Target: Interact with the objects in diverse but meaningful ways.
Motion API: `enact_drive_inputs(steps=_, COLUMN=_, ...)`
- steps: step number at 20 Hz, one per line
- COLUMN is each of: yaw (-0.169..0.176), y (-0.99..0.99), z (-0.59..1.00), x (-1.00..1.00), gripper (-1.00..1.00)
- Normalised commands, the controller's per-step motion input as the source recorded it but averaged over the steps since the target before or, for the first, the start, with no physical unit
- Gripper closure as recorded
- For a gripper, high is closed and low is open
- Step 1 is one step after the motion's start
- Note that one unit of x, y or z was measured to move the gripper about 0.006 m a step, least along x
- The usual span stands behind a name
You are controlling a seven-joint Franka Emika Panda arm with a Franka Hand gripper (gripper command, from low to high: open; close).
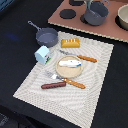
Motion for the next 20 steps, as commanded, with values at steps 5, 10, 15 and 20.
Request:
enact_drive_inputs(steps=5, yaw=0.128, y=0.05, z=-0.09, x=-0.2, gripper=1.0)
enact_drive_inputs(steps=10, yaw=0.152, y=0.04, z=-0.09, x=-0.22, gripper=1.0)
enact_drive_inputs(steps=15, yaw=0.16, y=0.01, z=-0.18, x=-0.3, gripper=1.0)
enact_drive_inputs(steps=20, yaw=0.086, y=0.0, z=-0.04, x=-0.1, gripper=1.0)
